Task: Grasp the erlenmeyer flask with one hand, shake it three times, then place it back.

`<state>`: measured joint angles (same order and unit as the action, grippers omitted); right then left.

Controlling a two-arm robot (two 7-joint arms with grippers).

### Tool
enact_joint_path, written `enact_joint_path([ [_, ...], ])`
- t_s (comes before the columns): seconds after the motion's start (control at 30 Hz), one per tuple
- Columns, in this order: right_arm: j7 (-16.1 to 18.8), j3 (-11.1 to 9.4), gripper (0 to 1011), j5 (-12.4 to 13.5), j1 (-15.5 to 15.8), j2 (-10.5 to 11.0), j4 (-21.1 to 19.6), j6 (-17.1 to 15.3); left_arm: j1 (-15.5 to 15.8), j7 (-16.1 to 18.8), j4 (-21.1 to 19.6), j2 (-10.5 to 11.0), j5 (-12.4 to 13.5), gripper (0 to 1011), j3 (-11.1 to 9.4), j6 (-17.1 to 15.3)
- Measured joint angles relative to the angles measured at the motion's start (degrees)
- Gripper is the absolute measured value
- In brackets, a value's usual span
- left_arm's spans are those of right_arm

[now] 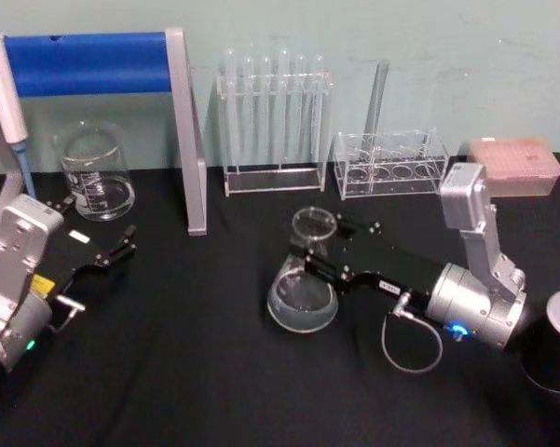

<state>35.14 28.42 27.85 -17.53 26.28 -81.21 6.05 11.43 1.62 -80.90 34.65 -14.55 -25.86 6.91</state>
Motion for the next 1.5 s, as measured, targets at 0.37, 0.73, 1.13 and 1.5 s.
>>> enact_joint_path([
  [0.37,-12.5,-5.4,449,-1.8,7.7,-1.5,-10.9,-0.6,0.0,0.0,0.0,0.0,0.0,1001,0.0,0.0],
  [0.73,-23.4,-12.7,449,-3.9,15.6,-2.9,-18.7,-2.2,0.0,0.0,0.0,0.0,0.0,1001,0.0,0.0],
  [1.13,-25.3,-15.9,449,-5.4,18.9,-3.6,-21.2,-3.8,0.0,0.0,0.0,0.0,0.0,1001,0.0,0.0],
  [1.5,-19.0,-13.0,449,-6.3,15.9,-4.5,-19.6,-4.5,0.0,0.0,0.0,0.0,0.0,1001,0.0,0.0],
])
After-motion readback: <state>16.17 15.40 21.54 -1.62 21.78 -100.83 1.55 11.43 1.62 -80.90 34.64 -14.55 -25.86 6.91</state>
